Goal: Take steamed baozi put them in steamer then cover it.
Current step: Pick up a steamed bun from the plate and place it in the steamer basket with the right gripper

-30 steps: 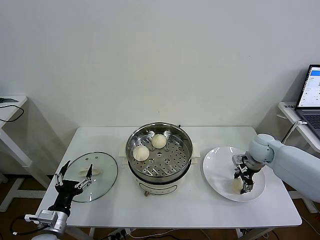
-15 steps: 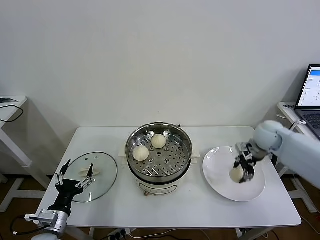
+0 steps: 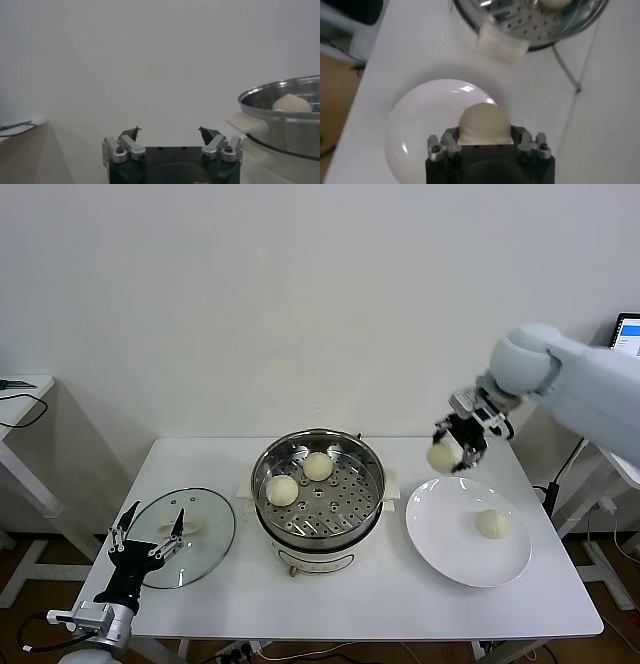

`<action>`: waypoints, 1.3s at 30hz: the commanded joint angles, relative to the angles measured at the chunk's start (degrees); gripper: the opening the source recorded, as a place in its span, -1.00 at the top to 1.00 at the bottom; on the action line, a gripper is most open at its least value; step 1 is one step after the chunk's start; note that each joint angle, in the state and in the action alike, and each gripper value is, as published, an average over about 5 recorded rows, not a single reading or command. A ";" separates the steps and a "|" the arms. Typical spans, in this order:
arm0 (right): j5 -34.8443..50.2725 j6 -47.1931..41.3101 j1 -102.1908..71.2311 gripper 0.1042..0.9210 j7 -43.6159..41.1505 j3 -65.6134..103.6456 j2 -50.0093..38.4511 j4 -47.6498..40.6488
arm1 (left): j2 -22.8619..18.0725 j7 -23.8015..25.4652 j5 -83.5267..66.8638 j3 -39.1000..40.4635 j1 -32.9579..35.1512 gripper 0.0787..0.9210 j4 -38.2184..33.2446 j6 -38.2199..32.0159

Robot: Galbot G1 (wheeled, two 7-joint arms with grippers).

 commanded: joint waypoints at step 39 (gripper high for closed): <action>-7.06 23.76 -6.67 -0.42 4.98 -7.71 29.68 -3.03 | 0.40 1.06 -0.85 -2.81 -0.97 -0.77 2.70 -0.22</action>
